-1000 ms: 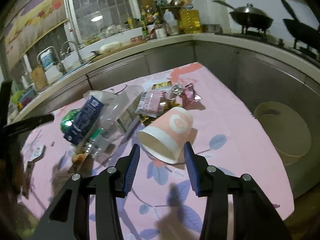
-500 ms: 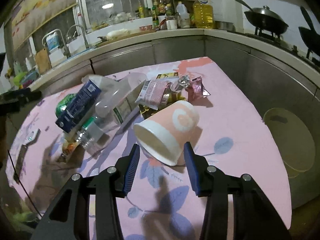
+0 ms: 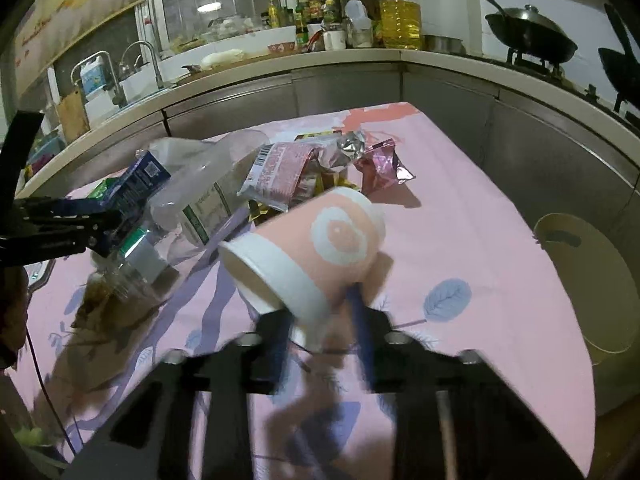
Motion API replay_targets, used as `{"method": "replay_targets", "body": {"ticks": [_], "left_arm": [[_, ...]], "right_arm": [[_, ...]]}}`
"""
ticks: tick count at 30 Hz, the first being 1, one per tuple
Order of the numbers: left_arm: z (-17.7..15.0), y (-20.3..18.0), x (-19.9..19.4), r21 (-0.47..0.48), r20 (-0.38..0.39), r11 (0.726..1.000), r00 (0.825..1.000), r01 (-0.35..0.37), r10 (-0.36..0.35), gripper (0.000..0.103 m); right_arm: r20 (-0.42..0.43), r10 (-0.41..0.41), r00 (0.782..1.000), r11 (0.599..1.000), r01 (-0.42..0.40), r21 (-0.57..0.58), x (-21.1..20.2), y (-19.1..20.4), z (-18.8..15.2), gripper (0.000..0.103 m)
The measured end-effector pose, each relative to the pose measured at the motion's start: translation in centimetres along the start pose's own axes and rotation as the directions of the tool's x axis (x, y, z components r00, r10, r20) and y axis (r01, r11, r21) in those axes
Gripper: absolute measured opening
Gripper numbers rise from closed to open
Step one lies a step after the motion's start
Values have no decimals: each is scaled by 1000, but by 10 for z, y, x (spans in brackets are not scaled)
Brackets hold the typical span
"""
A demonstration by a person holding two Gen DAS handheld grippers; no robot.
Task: Collect trash
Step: 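Grasp the blue-and-white milk carton with the left gripper while the right gripper lifts the cup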
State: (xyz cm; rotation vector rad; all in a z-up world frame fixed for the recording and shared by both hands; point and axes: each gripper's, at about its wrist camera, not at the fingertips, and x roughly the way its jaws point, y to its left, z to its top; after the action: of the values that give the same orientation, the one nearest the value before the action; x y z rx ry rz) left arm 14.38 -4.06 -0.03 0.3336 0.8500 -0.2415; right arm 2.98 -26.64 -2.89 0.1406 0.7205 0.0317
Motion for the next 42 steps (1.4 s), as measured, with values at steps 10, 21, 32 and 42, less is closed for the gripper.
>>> {"method": "replay_targets", "body": {"ticks": [10,21,32,42], "left_arm": [[3,-2,-36,-83,55,992,994,96,-92,4],[6,-19,-11,-31,-11,999,1000,14,-14,65],[5,-14,16,-14,-44,999,998,49,-49,61],[-5,-3,-50,-112,124,992,991,64,-50,52]], "right_arm": [[106,79,991,990,-90,104,-32,-30,-1,1],[129,107,986,982,-125,144,-42,-44,-4,1],[126,102,987,977,-123,174,-43,-49,-4,1],[179,128,976,964,-164,208,-48,-53,-2,1]]}}
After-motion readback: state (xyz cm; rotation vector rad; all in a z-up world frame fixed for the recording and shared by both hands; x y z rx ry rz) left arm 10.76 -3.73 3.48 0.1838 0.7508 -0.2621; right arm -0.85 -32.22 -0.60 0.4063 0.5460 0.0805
